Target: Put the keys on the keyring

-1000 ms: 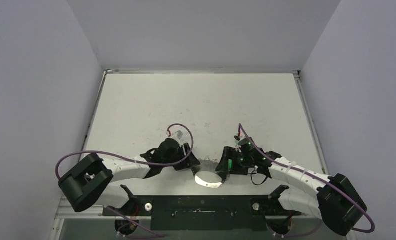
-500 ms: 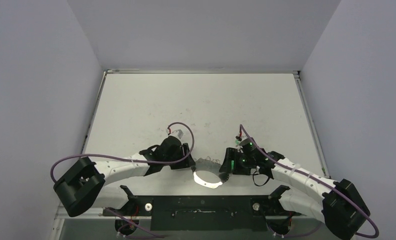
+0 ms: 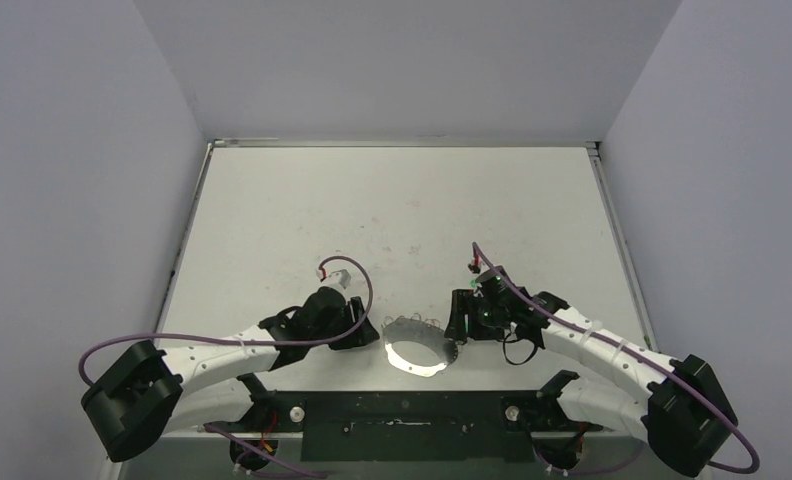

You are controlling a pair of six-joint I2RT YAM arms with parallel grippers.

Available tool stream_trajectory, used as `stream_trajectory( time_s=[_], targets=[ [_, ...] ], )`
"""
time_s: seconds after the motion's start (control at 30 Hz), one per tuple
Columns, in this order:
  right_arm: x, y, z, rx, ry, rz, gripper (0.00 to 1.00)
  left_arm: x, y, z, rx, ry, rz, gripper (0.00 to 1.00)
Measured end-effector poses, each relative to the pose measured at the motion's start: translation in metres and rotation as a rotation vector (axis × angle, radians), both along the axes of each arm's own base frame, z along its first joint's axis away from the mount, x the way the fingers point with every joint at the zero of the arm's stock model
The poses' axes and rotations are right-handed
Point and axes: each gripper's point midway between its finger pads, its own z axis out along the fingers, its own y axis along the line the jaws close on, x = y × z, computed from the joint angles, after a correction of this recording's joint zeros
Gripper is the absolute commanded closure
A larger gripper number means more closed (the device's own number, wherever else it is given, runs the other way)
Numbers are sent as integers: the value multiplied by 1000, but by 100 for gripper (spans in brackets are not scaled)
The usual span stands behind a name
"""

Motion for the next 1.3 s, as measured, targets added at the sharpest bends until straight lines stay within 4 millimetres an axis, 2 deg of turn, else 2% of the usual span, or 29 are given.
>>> stream_trajectory(
  time_s=[0.13, 0.37, 0.63, 0.87, 1.07, 1.2, 1.3],
  targets=[
    [-2, -1, -7, -21, 27, 2, 42, 0, -6, 3, -31, -1, -9, 54],
    [-5, 3, -13, -20, 45, 19, 54, -1, -10, -2, -37, 15, -25, 59],
    [-6, 11, -9, -57, 14, 66, 50, -2, -8, -2, -30, 18, -24, 60],
    [16, 45, 15, -98, -83, 144, 49, -6, 7, -1, 15, 20, 7, 59],
    [20, 74, 13, -116, -92, 209, 49, -3, 18, -2, 33, 45, 58, 54],
    [19, 83, 6, -121, -85, 229, 49, 4, 11, 4, -3, 67, 78, 51],
    [19, 85, 4, -117, -83, 229, 49, 8, -3, 5, -39, 94, 74, 51]
  ],
)
